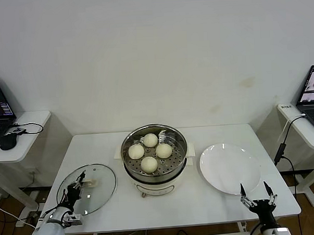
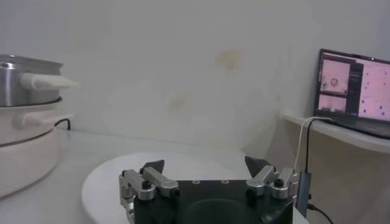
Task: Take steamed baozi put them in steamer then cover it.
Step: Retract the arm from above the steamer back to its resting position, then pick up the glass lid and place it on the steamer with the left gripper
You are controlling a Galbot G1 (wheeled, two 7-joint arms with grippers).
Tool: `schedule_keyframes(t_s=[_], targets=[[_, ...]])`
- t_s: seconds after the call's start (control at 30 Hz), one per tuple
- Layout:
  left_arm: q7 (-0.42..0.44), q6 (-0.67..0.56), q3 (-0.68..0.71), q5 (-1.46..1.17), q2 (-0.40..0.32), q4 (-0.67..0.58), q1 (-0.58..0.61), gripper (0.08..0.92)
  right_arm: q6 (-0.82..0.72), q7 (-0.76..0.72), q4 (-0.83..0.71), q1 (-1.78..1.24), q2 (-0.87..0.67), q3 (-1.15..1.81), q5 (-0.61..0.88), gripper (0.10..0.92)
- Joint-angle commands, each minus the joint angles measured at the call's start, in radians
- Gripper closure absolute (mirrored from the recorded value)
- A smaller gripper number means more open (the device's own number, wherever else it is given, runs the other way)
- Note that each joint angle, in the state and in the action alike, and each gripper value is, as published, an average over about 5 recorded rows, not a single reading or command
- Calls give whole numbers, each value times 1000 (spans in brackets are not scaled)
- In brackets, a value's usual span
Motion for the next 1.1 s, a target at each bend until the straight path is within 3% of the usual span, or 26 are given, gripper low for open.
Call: schedule_keyframes(t_s=[0.03,0.27,0.67,0.9,1.1], targets=[[-52,16,-22,-9,2,-105,47,854,-1,-2,0,0,1,-12,-10,203],[-26,119,-96,-39,25,-278,132,858,3,-2,10,-7,-4,-35,-27,203],[205,359,-185,-143,161,-643,224,858,20,3,-2,-17,-14,-85,-75,203],[281,562,-19,-360,288,-814,177,858,13,11,3,-18,-8,-115,-109,203],[287,684,271,-381,316,-837,-9,858,1,37,4,-18,20,-133,-194,203]])
